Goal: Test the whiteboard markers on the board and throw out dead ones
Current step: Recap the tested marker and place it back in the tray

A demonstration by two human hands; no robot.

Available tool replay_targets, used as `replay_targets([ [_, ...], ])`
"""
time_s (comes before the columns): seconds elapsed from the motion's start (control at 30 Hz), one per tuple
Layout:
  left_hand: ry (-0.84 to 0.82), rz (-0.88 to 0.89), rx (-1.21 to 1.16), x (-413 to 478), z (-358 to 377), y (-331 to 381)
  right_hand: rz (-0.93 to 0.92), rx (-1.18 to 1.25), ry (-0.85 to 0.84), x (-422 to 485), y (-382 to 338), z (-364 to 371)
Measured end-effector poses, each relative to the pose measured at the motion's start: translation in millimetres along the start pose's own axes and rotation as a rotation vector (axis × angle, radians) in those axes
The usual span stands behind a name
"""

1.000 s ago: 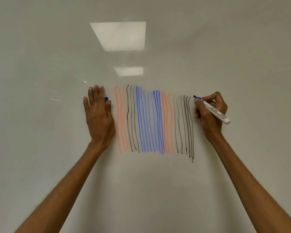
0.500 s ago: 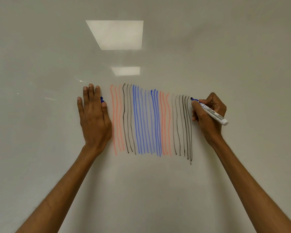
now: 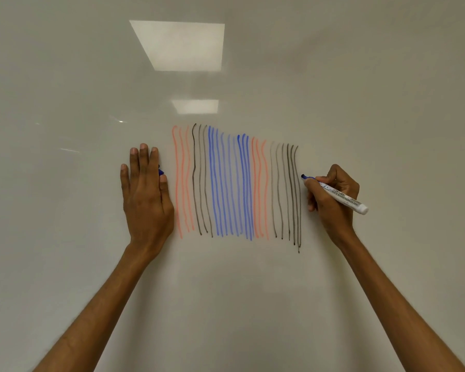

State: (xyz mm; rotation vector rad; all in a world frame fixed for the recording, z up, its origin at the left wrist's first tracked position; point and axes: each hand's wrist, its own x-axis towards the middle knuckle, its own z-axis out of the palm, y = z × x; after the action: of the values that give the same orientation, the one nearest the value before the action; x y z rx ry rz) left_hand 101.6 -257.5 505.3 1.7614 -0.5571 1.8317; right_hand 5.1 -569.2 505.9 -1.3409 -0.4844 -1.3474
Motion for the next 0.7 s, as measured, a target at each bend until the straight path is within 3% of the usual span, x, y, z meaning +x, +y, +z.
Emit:
replay_targets([
  [0.7,-0.002,0.003,-0.005,-8.2,-0.6,0.8,0.117,-0.086,-0.06,-64.0,36.4,-32.5],
])
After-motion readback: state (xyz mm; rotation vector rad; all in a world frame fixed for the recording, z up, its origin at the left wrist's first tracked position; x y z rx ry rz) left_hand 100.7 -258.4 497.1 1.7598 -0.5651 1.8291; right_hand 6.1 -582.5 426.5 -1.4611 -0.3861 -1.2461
